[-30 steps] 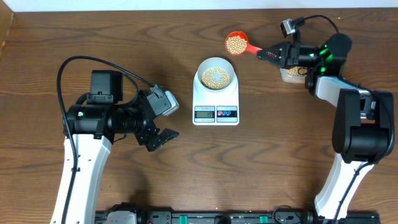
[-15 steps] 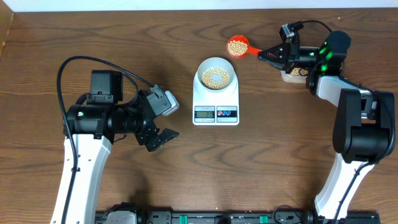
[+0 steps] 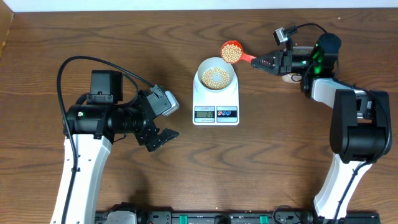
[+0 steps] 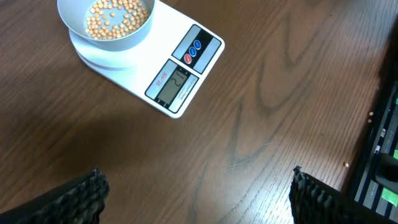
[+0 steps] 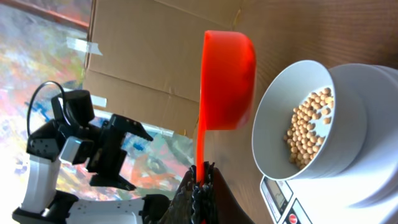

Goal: Scoop item into bowl and weigh 50g on scale
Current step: 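Bring the red scoop back over the white bowl with the right gripper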

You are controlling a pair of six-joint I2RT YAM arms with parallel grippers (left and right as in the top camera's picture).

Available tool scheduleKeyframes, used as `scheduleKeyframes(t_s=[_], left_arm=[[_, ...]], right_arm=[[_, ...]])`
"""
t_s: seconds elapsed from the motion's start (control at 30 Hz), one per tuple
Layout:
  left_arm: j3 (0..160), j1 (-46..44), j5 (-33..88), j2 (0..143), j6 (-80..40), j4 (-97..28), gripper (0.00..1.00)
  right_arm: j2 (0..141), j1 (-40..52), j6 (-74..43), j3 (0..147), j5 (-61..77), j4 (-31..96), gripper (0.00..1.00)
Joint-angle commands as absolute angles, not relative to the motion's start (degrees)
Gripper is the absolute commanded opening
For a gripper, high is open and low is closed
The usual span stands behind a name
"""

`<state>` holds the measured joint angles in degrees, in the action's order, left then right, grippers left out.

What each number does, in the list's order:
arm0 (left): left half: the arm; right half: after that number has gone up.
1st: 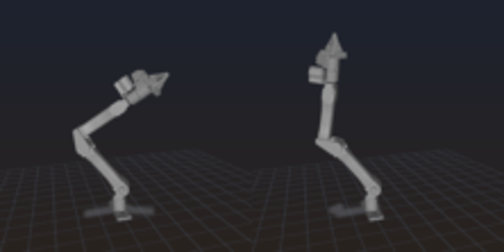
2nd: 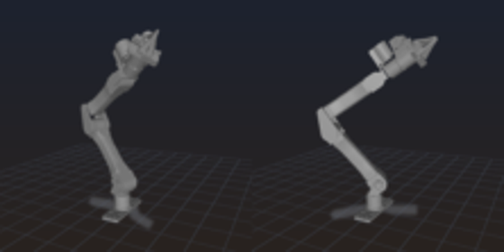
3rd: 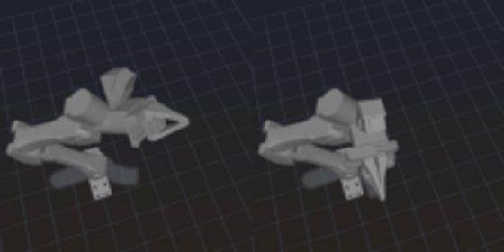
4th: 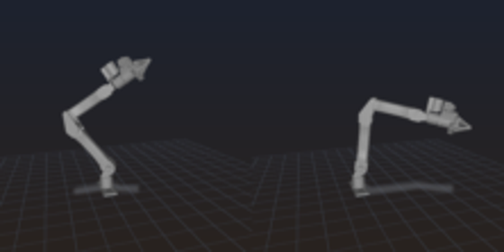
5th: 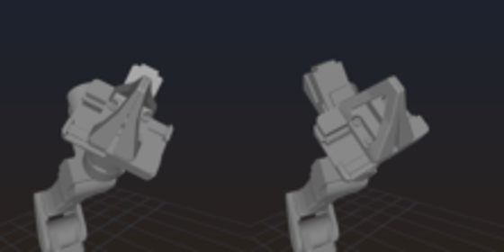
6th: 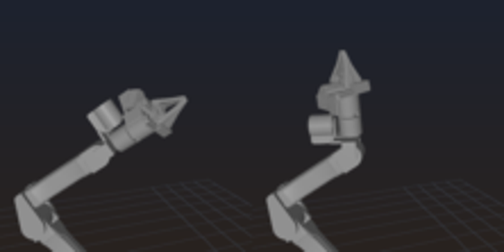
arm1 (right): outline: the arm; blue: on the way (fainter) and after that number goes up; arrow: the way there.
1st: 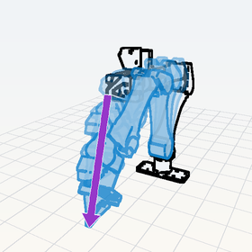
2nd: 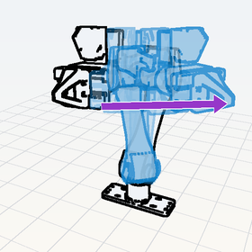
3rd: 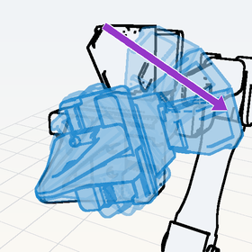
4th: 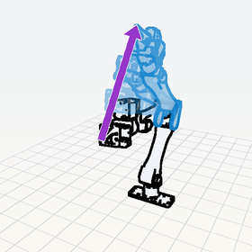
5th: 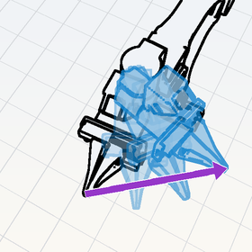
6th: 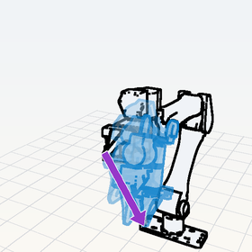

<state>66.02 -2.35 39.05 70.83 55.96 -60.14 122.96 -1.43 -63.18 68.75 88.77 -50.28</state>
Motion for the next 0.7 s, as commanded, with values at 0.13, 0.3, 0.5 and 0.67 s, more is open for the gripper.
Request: scheduleKeyframes(t_s=[0.13,0.3,0.5,0.67], left_arm=[[66.94,-2.15,39.20,71.05,56.75,-60.34,0.95],[66.94,-2.15,39.18,71.05,56.75,-60.34,0.95],[66.94,-2.15,39.18,71.05,56.75,-60.34,0.95],[66.94,-2.15,39.20,71.05,56.75,-60.34,0.95]], right_arm=[[123.02,0.10,-46.37,68.51,89.36,-44.01,0.01],[123.02,0.10,-38.94,68.51,89.34,-41.01,0.01],[123.02,0.10,-31.09,68.51,88.82,-39.35,0.01],[123.02,0.10,-27.94,68.51,88.36,-39.35,0.01]])
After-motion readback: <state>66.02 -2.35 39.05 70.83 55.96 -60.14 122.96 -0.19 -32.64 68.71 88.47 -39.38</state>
